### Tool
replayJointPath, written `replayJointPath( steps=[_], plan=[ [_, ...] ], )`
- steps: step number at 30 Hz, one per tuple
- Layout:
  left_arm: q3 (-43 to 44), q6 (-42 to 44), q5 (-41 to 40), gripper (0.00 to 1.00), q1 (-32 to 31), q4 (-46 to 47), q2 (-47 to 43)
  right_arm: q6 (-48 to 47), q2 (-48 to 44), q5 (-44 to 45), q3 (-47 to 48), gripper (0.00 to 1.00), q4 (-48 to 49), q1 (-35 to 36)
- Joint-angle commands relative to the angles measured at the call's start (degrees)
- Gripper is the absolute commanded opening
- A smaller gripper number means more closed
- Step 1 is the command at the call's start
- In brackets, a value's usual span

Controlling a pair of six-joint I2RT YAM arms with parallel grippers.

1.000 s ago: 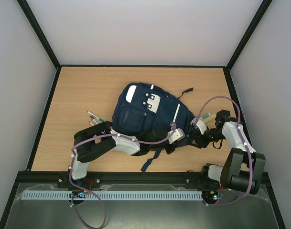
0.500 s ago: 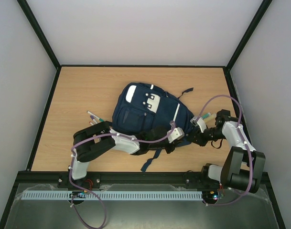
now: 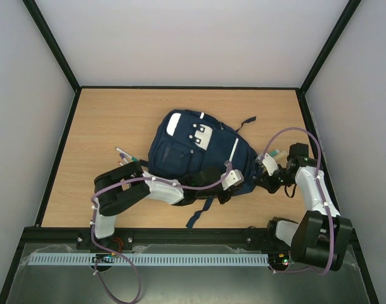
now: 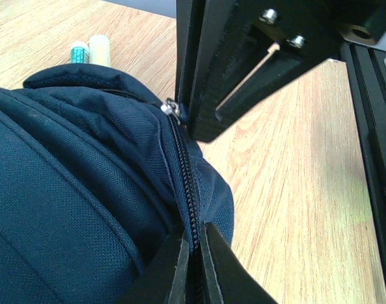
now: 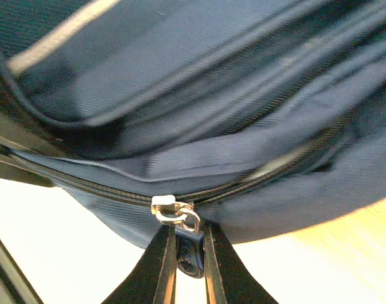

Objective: Pack the student bag
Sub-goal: Zip the student bag at the center of the board.

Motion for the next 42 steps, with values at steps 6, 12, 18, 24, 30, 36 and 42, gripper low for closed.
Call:
replayJointPath(
  steps=[6,12,18,24,30,36,42],
  plan=[
    [-6.08,6.76,-4.54,0.05,-1.26,-4.83,-8.69,0.42,2.0,17.64,1.92,0.01,5.7,-0.89],
    [-8.28,10.74,-9.05,0.05,-6.53,-10.49,-12.43,2.38,5.08,17.87,3.88,0.01,8.47,-0.86],
    [-10.65,11.77,-15.77,0.05,-12.72,-14.78,-15.42,2.73,4.53,18.99,2.48,0.01,11.11,-0.87],
    [-17.12,6.9,-19.13,0.06,-15.61,-15.2,-20.89,1.24,1.45,17.99,-1.14,0.01,12.92,-0.83],
    [-21.34,1.58,-21.76,0.26,-16.11,-19.33,-25.62,-0.21,-0.15,14.24,-2.48,0.01,11.18,-0.07],
    [-22.88,-10.72,-30.28,0.59,-16.0,-28.67,-36.86,-3.53,-5.37,12.98,-5.4,0.01,8.46,2.33],
    [-20.59,-28.54,-36.93,0.48,-8.41,-49.25,-46.23,-5.43,-10.88,13.97,-8.7,0.01,7.25,4.81]
  ],
)
